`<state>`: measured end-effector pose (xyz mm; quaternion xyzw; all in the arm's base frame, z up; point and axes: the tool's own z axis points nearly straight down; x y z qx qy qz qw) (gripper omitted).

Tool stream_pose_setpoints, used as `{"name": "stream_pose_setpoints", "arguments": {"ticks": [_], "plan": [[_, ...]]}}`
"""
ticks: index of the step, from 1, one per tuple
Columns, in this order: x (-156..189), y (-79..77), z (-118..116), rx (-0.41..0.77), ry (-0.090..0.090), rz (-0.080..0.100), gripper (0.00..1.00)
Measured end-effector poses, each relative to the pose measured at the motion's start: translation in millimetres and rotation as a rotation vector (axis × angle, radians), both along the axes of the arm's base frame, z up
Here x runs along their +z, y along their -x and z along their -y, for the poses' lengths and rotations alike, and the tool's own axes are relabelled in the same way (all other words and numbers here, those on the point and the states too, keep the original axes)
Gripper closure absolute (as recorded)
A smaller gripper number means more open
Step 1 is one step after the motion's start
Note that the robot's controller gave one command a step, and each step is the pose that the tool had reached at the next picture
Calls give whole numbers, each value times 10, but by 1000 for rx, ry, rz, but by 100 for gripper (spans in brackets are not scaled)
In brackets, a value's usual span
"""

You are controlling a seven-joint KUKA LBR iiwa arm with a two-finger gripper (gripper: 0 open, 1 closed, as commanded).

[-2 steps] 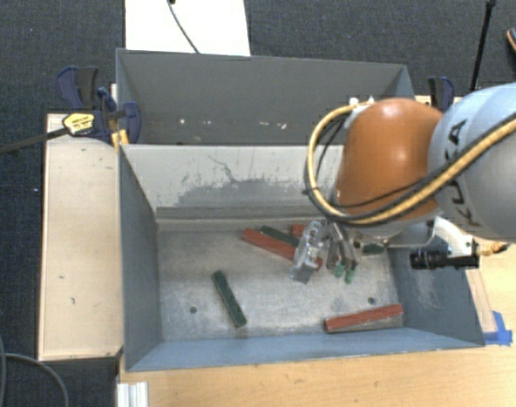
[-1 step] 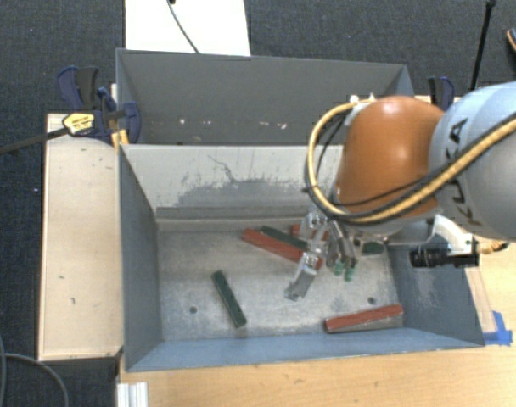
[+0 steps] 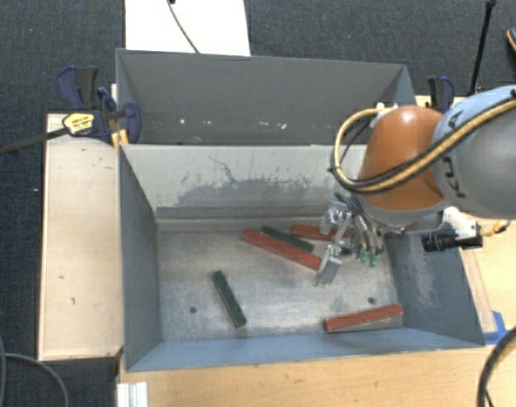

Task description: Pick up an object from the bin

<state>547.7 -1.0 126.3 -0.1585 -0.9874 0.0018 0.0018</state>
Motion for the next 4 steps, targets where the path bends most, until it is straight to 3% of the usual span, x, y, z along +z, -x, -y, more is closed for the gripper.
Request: {"name": "stream_pose_setpoints", "arguments": {"ticks": [1, 2, 3, 4], "plan": [[-592, -427, 212, 27, -2, 6, 0], [-555, -429, 198, 26, -3, 9, 100], [440, -397, 153, 1, -4, 14, 100], [1140, -324, 265, -22, -3, 15, 100]]}}
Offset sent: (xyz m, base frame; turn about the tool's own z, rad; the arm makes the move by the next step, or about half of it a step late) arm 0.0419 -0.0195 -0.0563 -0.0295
